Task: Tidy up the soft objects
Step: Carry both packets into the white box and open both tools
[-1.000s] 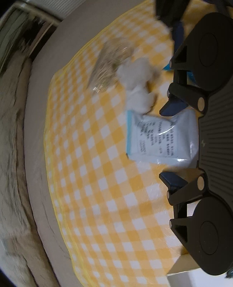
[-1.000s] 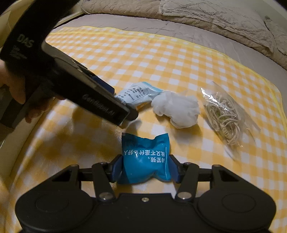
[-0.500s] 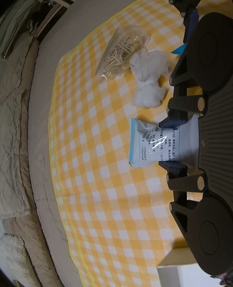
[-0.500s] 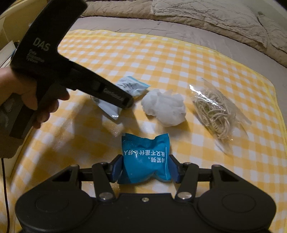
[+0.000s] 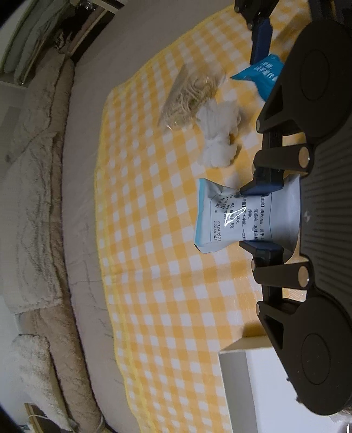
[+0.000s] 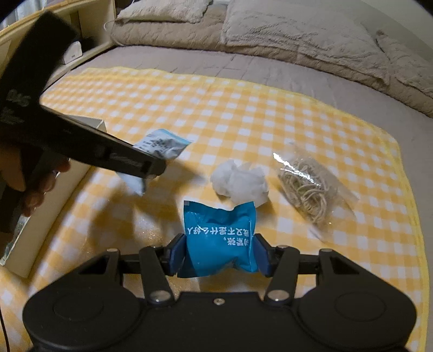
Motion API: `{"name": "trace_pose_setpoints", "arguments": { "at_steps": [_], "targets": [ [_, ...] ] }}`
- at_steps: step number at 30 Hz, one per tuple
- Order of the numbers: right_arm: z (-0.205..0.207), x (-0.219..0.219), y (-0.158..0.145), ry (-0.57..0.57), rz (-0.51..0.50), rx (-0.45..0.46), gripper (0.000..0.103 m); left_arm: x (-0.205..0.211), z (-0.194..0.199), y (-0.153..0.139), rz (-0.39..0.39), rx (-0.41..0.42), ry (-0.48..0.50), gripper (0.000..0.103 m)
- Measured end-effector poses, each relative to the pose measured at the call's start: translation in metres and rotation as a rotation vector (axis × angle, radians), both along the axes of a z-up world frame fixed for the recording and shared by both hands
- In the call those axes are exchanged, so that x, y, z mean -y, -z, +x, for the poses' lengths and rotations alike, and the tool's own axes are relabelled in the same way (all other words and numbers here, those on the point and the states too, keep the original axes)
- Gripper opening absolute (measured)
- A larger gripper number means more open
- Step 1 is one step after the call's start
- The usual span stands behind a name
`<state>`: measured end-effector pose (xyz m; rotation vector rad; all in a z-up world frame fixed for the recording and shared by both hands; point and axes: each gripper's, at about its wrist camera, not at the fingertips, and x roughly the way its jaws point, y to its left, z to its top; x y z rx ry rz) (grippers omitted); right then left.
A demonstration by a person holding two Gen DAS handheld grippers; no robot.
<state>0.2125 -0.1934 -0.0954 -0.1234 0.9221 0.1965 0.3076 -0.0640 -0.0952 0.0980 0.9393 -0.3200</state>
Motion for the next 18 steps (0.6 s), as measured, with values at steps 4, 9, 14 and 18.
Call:
{"name": "trace_pose_setpoints", "arguments": {
  "at_steps": [4, 9, 14, 18],
  "targets": [
    [-0.008, 0.002, -0.010, 0.023, 0.007, 0.030, 0.054, -0.003, -0.017, -0.020, -0.019, 0.032, 0.006, 0.036],
    [-0.014, 0.006, -0.025, 0.066, 0.032, 0.085, 0.054, -0.011, -0.036, -0.041, -0.037, 0.078, 0.001, 0.036],
    [-0.020, 0.010, -0.041, 0.110, 0.060, 0.133, 0.054, -0.021, -0.056, -0.060, -0.053, 0.117, -0.012, 0.036],
    [-0.025, 0.011, -0.052, 0.139, 0.082, 0.167, 0.054, -0.032, -0.071, -0.072, -0.059, 0.149, -0.026, 0.036]
  ]
}}
